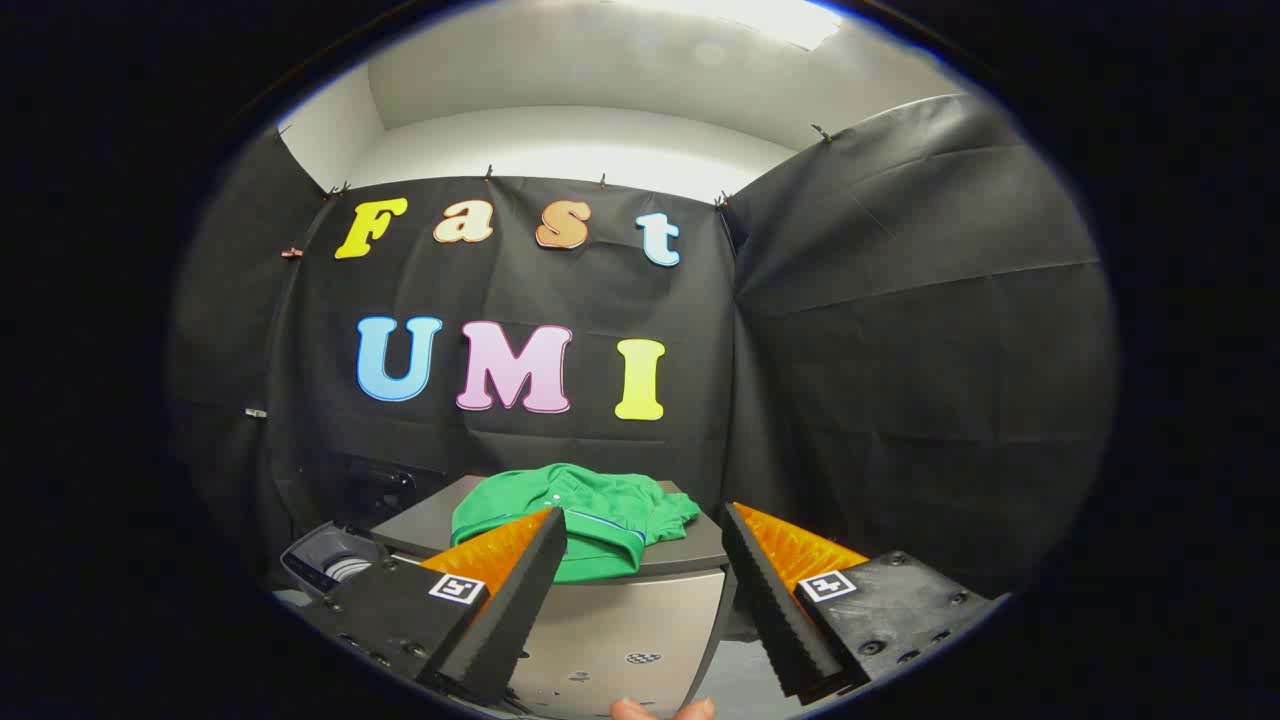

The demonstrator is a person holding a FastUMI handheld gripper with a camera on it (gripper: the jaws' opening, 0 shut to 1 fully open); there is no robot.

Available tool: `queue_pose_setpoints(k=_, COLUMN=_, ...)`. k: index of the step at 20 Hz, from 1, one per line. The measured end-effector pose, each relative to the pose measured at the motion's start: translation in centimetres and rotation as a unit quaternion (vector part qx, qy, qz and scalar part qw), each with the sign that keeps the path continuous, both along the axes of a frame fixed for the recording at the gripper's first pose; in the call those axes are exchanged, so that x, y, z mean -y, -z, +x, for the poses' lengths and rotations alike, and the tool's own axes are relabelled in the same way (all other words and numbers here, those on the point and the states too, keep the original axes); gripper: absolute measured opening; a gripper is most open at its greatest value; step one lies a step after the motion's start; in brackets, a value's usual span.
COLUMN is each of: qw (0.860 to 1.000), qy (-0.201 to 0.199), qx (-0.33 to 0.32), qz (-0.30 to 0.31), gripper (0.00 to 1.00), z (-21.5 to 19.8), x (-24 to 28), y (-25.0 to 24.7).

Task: Put the clothes into the washing machine and then close the washing machine lid.

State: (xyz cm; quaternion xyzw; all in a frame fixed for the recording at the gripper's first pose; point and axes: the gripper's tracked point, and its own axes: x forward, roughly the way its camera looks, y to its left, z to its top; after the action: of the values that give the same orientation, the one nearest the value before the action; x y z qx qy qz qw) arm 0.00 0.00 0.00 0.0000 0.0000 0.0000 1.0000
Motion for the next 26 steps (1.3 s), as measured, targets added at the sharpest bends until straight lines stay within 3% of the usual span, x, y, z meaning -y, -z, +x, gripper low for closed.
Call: queue_pose_setpoints(k=26, qw=1.0, qy=-0.015, qx=-0.018, qz=0.003, gripper=0.98, z=0.6, x=-1.3, y=0.8)
